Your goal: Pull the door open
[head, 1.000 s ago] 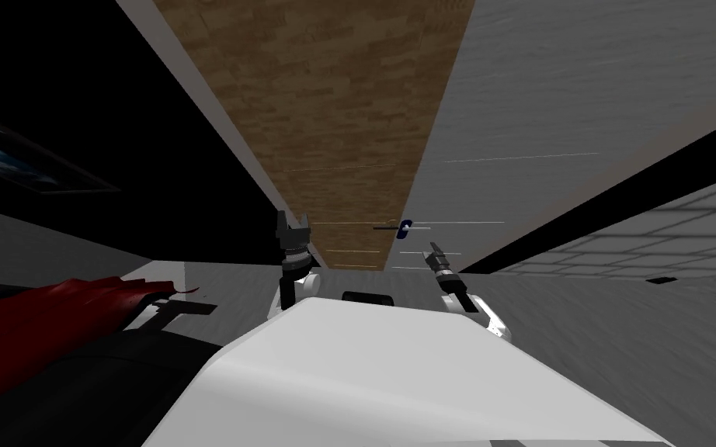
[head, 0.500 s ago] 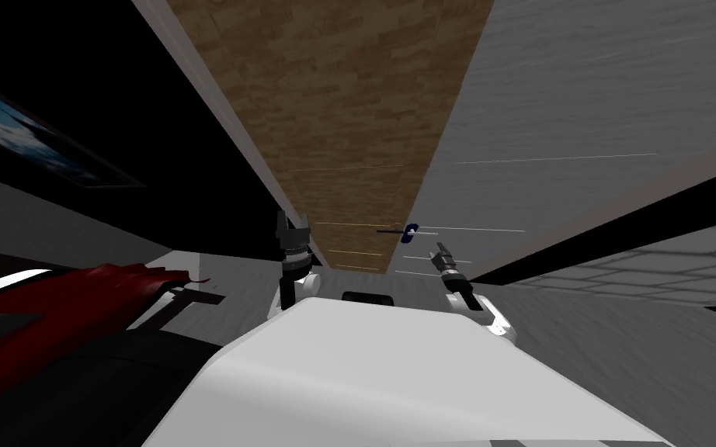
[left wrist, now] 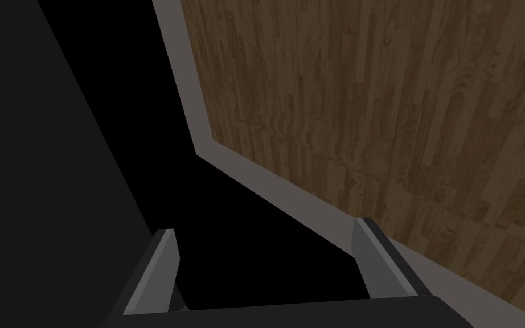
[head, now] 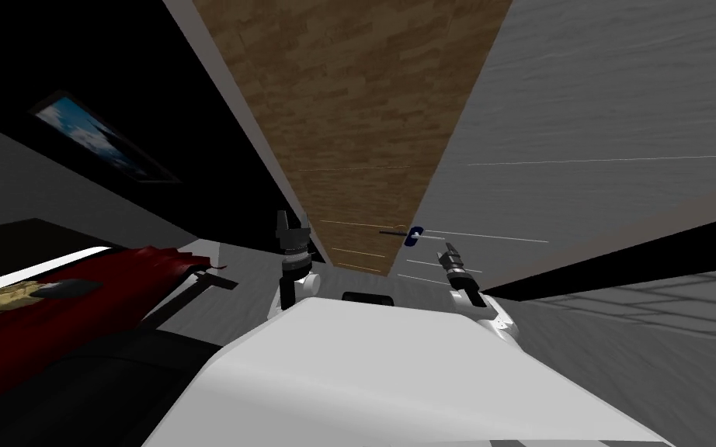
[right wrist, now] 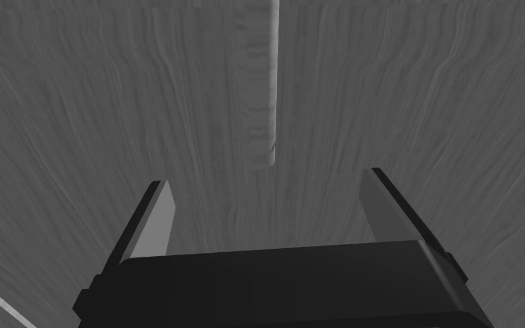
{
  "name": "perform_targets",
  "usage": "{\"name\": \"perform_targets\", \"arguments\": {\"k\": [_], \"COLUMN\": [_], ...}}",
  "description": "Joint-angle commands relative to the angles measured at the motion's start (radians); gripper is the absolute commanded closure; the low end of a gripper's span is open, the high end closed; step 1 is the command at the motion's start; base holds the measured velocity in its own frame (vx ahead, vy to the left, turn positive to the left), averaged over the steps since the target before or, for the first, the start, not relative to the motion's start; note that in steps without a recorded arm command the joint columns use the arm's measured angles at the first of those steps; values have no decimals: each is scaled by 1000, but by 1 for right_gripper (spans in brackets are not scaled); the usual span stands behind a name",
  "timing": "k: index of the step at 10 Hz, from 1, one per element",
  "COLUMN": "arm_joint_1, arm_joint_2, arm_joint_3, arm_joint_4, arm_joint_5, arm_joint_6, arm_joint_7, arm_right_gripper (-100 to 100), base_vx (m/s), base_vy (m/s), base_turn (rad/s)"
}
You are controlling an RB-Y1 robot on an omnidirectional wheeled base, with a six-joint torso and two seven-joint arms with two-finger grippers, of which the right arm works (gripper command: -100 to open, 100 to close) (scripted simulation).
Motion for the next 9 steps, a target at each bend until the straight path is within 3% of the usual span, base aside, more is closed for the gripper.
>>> {"name": "perform_targets", "arguments": {"k": [1, 2, 4, 5, 6, 9], "arm_joint_1": [-20, -46, -83, -76, -76, -76], "arm_joint_2": [13, 24, 47, 32, 32, 32], "arm_joint_3": [-29, -45, -39, -41, -41, -41], "arm_joint_4": [11, 35, 49, 56, 56, 56], "arm_joint_5": [-7, -12, -13, -14, -14, -14], "arm_joint_6": [23, 29, 30, 26, 26, 26], "arm_joint_7": [18, 30, 40, 33, 33, 33], "arm_right_gripper": [-100, -100, -100, -100, 100, 100], "base_vx": [31, 48, 90, 60, -10, -15], "base_vy": [-88, -102, -5, 24, -8, -5], "base_turn": [209, 245, 297, 63, -59, 3]}}
